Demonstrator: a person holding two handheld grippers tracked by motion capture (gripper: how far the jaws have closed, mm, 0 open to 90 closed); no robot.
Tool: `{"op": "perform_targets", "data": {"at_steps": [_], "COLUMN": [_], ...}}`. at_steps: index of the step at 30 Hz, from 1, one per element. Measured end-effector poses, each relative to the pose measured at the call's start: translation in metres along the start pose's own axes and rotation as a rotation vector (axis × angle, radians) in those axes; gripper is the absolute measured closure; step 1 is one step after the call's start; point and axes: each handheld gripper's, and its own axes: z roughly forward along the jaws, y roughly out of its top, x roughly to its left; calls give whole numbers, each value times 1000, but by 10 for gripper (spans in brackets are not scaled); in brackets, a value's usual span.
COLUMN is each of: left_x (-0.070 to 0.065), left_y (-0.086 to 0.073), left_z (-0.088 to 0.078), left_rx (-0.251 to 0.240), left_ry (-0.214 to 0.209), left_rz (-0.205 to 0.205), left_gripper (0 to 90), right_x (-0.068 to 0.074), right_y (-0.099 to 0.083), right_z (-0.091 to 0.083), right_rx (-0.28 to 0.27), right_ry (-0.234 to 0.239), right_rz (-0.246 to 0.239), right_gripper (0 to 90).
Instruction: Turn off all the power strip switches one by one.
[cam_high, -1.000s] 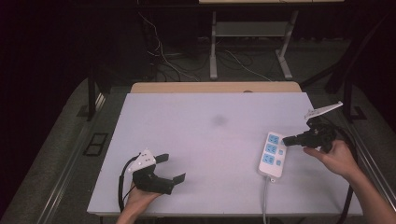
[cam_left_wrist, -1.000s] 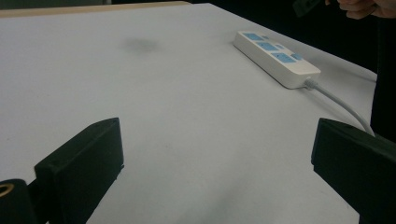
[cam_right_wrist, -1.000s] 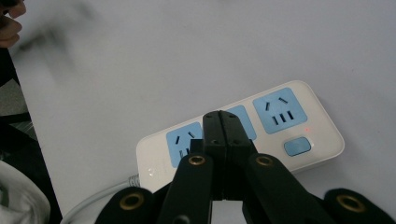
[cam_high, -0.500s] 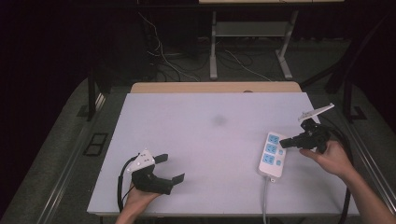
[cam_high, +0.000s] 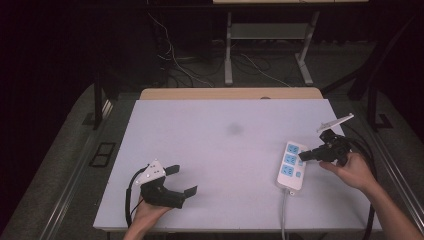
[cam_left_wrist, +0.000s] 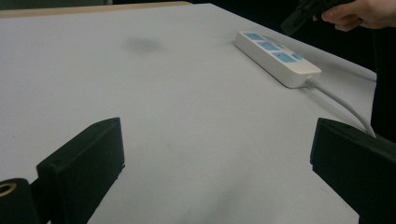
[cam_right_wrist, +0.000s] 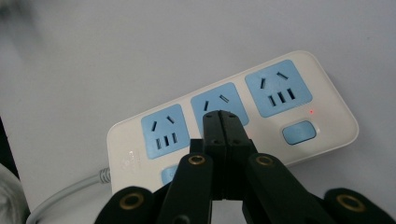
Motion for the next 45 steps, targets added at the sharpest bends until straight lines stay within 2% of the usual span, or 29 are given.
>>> {"op": "perform_targets", "data": {"at_steps": [15,17,21,32,35,36,41,45], "left_x": [0,0,0,0,0,0,-1,-1], "left_y": [0,-1,-1,-1,-1,-1,-1,-1], "left_z": [0,0,-1,-1,0,0,0,0], "left_rx": [0,0,1,3,5,5,5,5], "left_ry": [0,0,-2,-1,-1,-1,-1,-1], "left_rz": [-1,-1,3,3,4,4,7,6], "left_gripper": [16,16,20,20,20,20,20,20], "right_x": [-8,-10,-12,-18,-17,-17,-16,-13], "right_y": [-13,-14,-14,-18,-19,-18,-18,-17], "right_z": [14,14,14,15,15,15,16,16], "right_rx": [23,7,-5,-45,-49,-47,-51,-46], "right_ry": [-1,14,-1,21,12,-12,-15,-34], "right_rz": [33,45,50,73,74,68,71,63], "right_gripper": [900,900,900,900,900,900,900,900]}}
